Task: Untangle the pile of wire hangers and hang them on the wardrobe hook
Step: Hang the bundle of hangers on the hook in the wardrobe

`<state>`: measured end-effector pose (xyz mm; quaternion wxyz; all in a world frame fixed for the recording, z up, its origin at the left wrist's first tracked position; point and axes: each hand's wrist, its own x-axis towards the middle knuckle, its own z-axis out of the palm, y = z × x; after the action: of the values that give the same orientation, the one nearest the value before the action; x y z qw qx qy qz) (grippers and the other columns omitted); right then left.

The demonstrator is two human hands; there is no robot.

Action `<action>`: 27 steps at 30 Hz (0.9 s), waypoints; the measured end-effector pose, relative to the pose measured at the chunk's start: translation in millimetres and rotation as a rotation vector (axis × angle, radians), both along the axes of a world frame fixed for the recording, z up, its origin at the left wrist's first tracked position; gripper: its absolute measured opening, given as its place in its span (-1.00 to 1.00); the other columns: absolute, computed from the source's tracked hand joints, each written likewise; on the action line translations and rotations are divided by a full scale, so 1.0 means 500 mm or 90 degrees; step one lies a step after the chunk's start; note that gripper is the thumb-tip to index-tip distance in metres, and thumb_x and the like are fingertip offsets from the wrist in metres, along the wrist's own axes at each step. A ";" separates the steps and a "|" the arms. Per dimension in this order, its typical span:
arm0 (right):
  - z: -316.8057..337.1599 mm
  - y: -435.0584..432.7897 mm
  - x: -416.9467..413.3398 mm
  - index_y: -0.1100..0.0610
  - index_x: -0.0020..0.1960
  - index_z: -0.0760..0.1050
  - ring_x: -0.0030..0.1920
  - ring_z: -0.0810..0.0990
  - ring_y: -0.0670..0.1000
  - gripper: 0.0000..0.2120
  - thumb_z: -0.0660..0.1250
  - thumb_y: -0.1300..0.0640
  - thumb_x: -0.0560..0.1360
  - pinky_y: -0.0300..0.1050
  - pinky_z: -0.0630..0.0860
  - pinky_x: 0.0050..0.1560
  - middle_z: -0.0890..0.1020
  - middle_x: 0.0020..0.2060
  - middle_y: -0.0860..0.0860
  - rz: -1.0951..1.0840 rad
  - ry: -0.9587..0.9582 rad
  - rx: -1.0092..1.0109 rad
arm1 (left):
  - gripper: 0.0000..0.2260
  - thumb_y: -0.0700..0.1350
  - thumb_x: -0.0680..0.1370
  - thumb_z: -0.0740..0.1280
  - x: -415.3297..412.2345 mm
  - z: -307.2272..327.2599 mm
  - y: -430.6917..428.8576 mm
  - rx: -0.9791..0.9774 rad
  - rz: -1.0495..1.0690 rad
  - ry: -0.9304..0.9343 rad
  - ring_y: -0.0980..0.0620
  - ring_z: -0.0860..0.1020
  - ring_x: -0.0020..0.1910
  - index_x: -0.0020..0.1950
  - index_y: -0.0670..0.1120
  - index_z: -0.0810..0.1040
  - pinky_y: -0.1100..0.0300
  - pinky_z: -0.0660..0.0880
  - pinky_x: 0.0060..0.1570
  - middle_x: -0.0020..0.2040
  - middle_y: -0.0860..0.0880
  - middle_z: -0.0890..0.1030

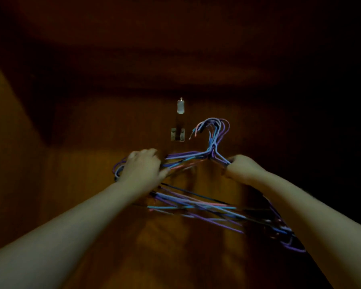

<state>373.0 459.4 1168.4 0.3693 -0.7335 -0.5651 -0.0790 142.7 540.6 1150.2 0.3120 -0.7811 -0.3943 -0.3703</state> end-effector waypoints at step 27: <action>-0.003 0.221 -0.054 -0.05 0.38 0.23 0.01 0.58 0.06 -0.45 0.29 -0.15 0.46 -0.11 0.47 -0.19 0.59 0.08 0.00 0.034 -0.185 0.170 | -0.49 0.17 0.53 0.22 -0.024 0.023 0.178 -0.113 -0.066 -0.121 -0.05 0.44 0.23 0.42 0.00 0.27 0.08 0.39 0.18 0.30 -0.05 0.44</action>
<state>346.2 569.8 1167.1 0.3800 -0.6436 -0.6160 -0.2488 130.9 629.5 1161.5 0.1831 -0.7865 -0.4123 -0.4217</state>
